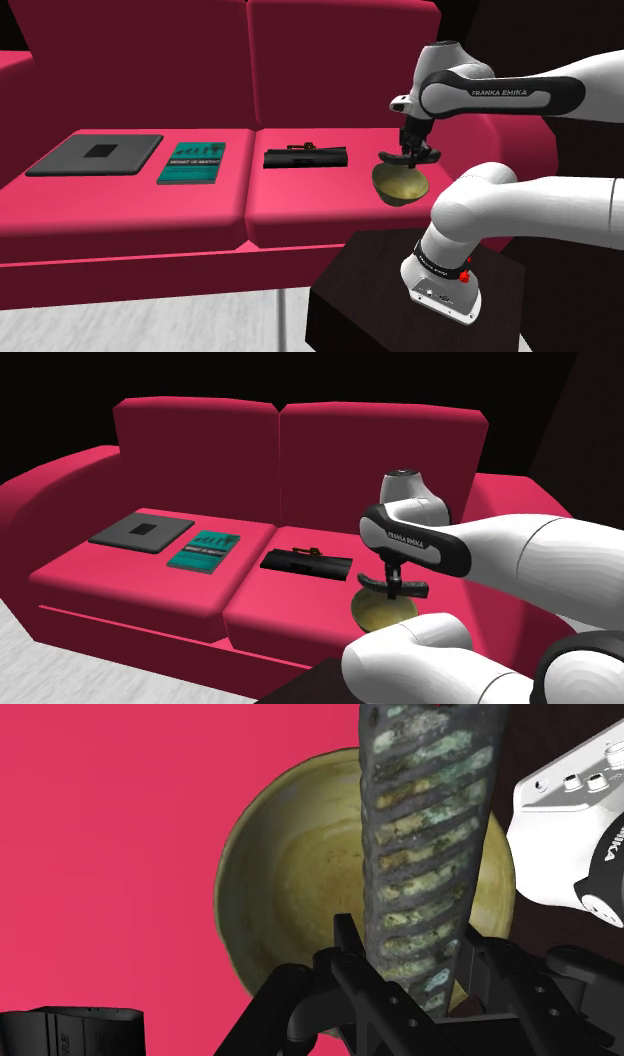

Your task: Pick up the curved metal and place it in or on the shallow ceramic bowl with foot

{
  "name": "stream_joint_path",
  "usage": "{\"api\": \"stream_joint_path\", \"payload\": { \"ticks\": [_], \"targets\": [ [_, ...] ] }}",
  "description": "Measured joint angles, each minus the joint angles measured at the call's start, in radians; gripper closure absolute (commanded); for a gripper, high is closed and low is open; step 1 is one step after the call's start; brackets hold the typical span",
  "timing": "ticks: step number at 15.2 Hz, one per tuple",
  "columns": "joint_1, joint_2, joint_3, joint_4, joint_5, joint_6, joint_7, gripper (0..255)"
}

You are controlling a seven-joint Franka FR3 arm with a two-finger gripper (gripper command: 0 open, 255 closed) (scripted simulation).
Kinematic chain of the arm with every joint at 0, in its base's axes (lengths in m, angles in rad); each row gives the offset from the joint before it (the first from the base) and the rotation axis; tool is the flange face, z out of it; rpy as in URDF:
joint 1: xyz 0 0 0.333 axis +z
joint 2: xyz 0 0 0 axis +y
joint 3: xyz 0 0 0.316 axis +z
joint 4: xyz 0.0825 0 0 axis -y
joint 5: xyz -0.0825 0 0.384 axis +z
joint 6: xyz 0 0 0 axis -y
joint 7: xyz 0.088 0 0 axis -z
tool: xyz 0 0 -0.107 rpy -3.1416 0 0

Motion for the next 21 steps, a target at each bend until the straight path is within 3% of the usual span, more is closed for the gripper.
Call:
{"api": "stream_joint_path", "payload": {
  "ticks": [7, 14, 15, 21],
  "targets": [
    [-0.019, 0.042, -0.045, -0.076, -0.051, 0.115, 0.011, 255],
    [-0.023, 0.047, -0.051, -0.085, -0.058, 0.129, 0.011, 255],
    [-0.023, 0.047, -0.051, -0.086, -0.058, 0.129, 0.011, 0],
    [-0.023, 0.047, -0.051, -0.086, -0.058, 0.129, 0.011, 0]
  ]
}}
